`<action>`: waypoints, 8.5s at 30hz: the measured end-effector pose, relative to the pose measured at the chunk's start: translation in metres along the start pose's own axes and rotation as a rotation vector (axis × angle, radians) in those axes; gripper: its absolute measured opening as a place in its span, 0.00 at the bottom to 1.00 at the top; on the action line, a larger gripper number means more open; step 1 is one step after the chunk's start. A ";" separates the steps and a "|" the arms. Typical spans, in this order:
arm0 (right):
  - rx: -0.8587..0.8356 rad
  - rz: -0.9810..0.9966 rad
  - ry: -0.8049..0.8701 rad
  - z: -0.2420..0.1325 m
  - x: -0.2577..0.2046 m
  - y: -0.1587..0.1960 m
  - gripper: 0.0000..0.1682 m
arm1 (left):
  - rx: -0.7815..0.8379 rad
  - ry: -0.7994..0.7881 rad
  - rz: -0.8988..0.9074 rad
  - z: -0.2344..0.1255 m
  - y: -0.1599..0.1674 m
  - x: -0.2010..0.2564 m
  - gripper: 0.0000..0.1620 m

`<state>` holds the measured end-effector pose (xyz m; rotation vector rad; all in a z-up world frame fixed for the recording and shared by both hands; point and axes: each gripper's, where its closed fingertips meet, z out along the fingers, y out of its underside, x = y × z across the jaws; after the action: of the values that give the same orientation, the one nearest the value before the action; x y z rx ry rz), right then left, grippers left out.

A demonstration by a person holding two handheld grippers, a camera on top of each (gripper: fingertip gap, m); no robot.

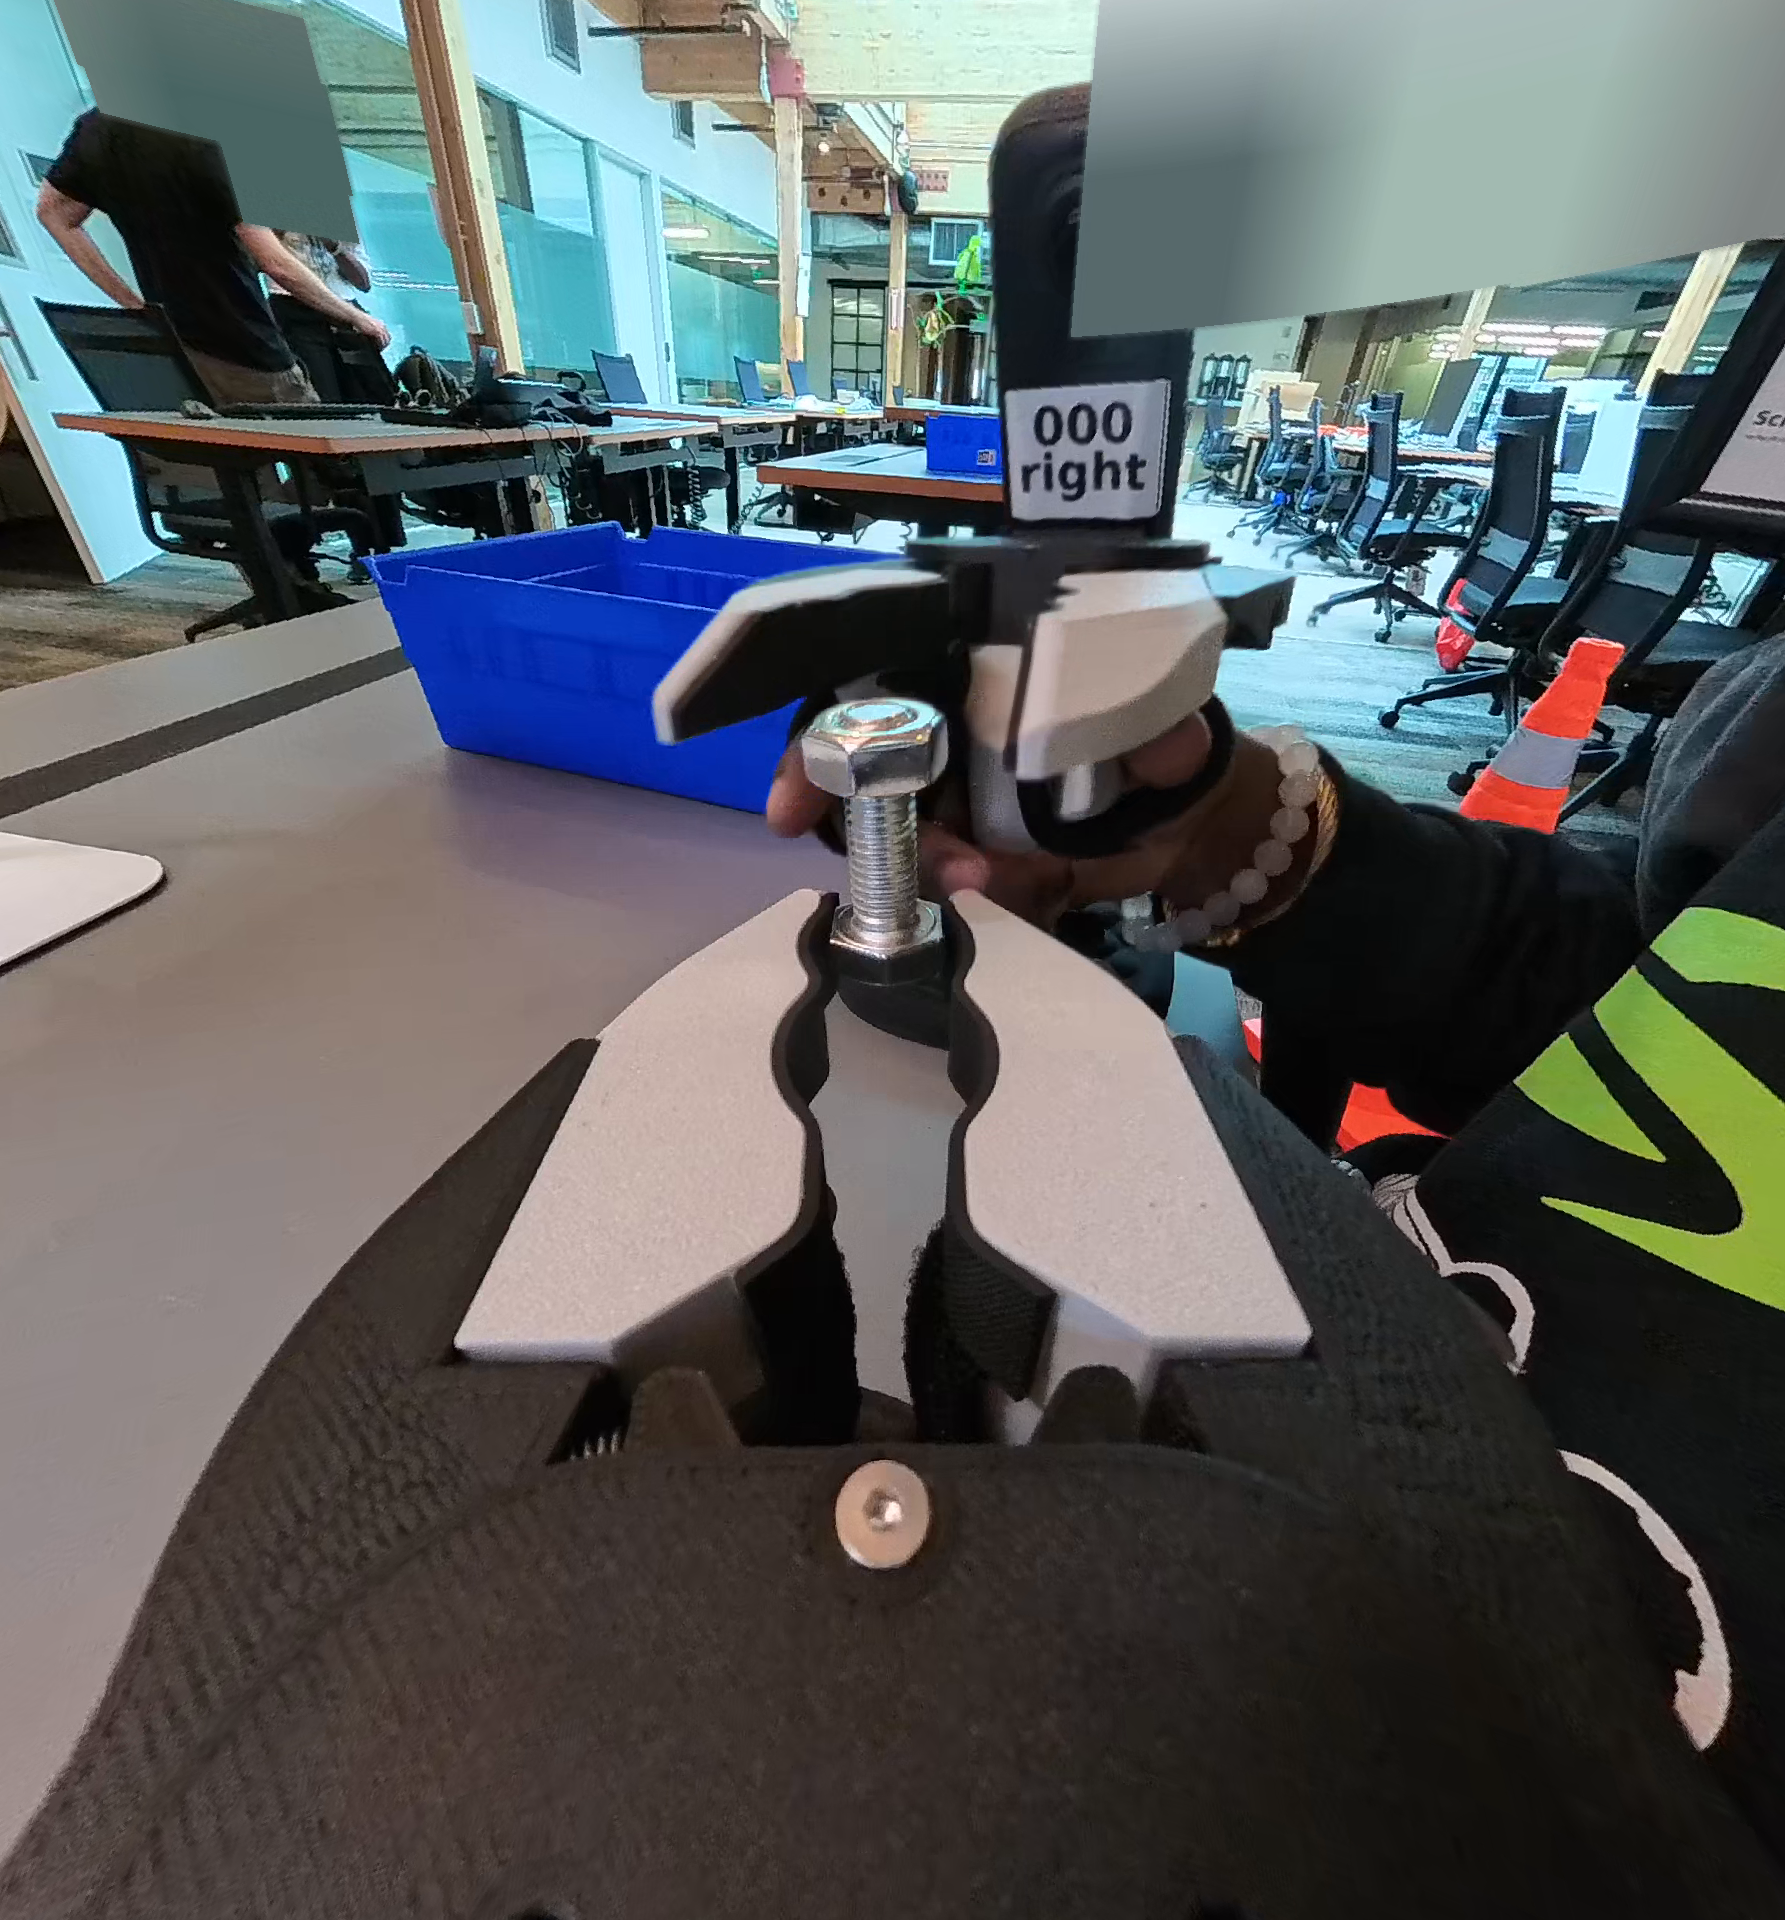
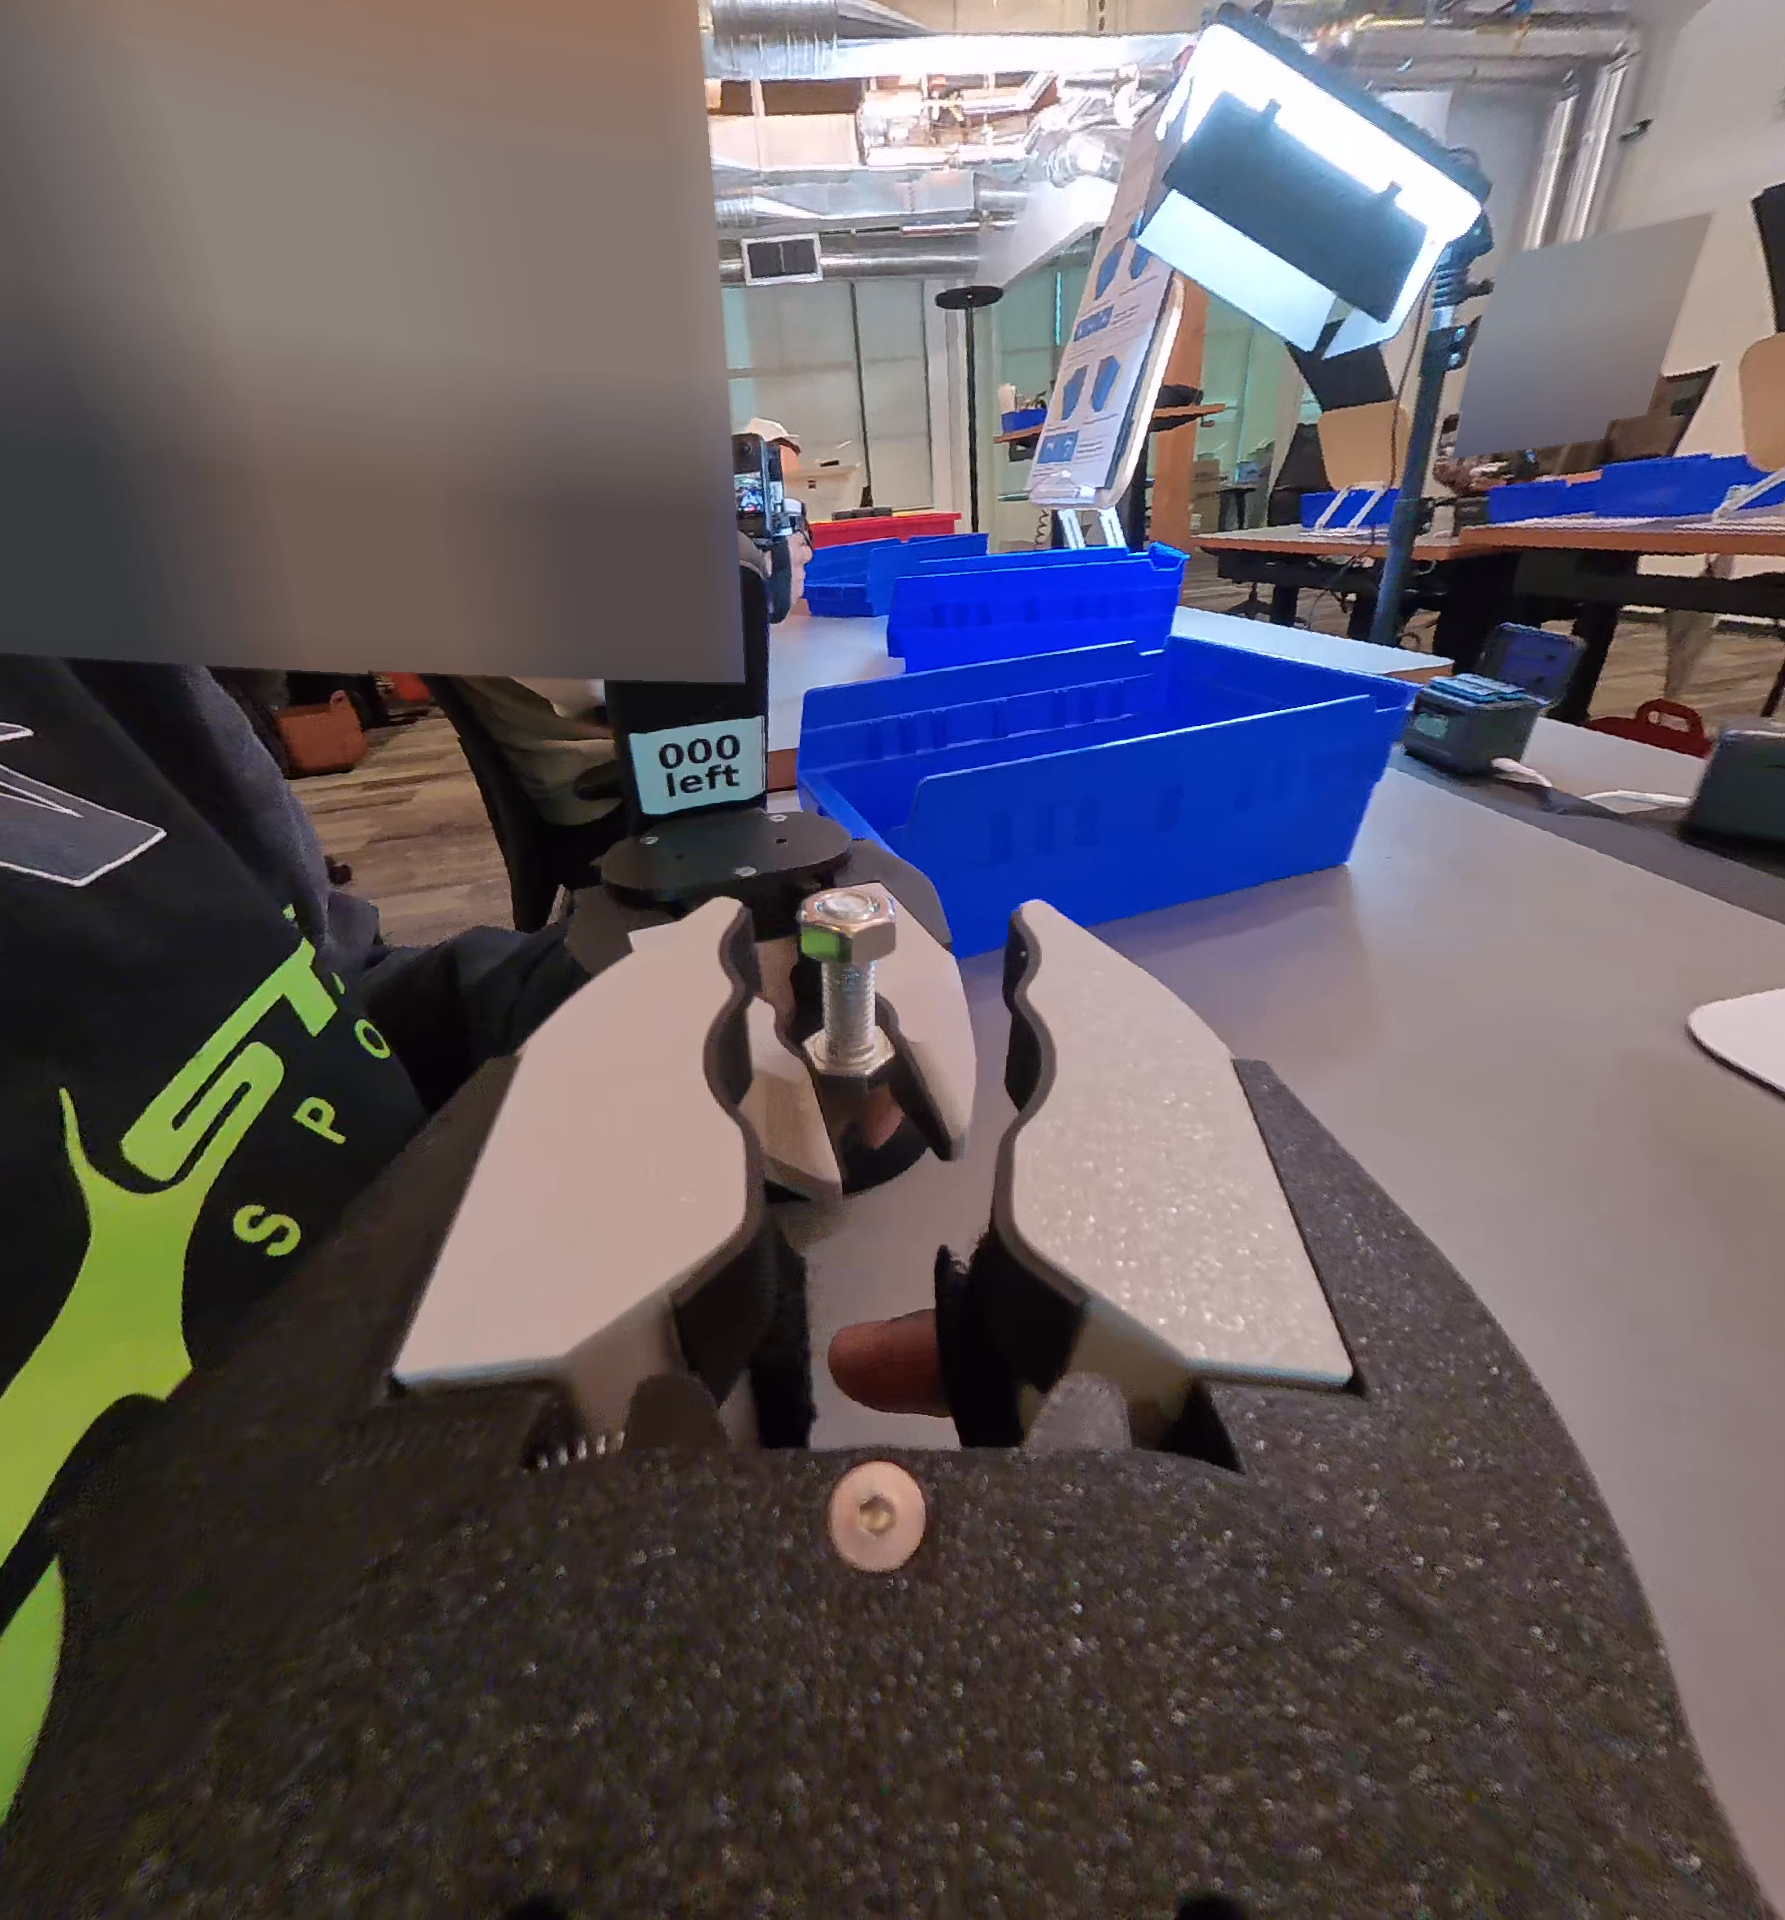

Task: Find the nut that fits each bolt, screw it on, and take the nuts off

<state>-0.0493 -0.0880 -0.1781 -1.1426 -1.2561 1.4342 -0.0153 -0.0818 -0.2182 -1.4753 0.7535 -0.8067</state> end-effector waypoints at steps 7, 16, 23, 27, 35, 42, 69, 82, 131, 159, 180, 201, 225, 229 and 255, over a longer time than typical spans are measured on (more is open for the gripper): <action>-0.020 0.009 -0.014 0.022 0.000 0.006 0.30 | -0.004 0.001 0.005 0.000 0.000 0.001 0.11; -0.006 -0.003 0.002 0.005 0.002 0.002 0.22 | 0.001 0.002 0.002 0.000 0.000 0.000 0.11; 0.016 -0.029 0.028 -0.020 0.005 -0.002 0.07 | 0.004 0.000 0.000 0.000 -0.001 0.000 0.11; 0.042 -0.027 0.045 -0.028 0.008 -0.007 0.04 | -0.003 0.002 0.003 0.000 0.000 0.001 0.11; -0.003 -0.017 0.010 -0.004 0.001 0.001 0.28 | -0.005 -0.002 0.003 0.001 0.001 0.000 0.11; 0.006 0.006 0.008 0.018 0.003 0.003 0.30 | -0.006 -0.005 0.007 0.001 0.001 0.000 0.11; 0.032 -0.023 0.027 -0.004 0.004 -0.003 0.28 | -0.002 -0.004 0.004 0.001 0.000 0.000 0.11; 0.021 -0.008 0.047 0.013 0.008 0.001 0.30 | -0.002 -0.002 0.009 0.001 0.000 0.001 0.11; 0.058 -0.035 0.130 -0.030 0.021 -0.011 0.08 | -0.004 0.001 0.005 0.000 0.001 0.001 0.11; 0.027 -0.030 0.035 -0.010 0.004 -0.007 0.19 | -0.010 -0.001 0.006 0.001 0.002 0.001 0.11; 0.063 -0.016 -0.040 -0.005 -0.002 -0.012 0.15 | 0.104 0.037 -0.022 -0.008 -0.013 0.003 0.11; 0.071 0.000 -0.046 -0.013 0.006 -0.011 0.16 | 0.116 0.043 -0.016 -0.009 -0.015 0.004 0.11; 0.074 -0.029 -0.088 -0.008 -0.001 -0.017 0.16 | 0.115 0.037 -0.015 -0.009 -0.015 0.003 0.11; 0.070 -0.032 -0.095 -0.012 -0.002 -0.020 0.16 | 0.113 0.037 -0.015 -0.008 -0.015 0.003 0.11; -0.488 -0.122 -0.158 -0.020 0.002 -0.041 0.10 | 0.066 0.044 0.002 -0.005 -0.009 0.005 0.11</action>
<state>-0.0287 -0.0783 -0.1389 -1.2563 -1.8232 1.1751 -0.0172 -0.0883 -0.2091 -1.4014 0.7537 -0.8575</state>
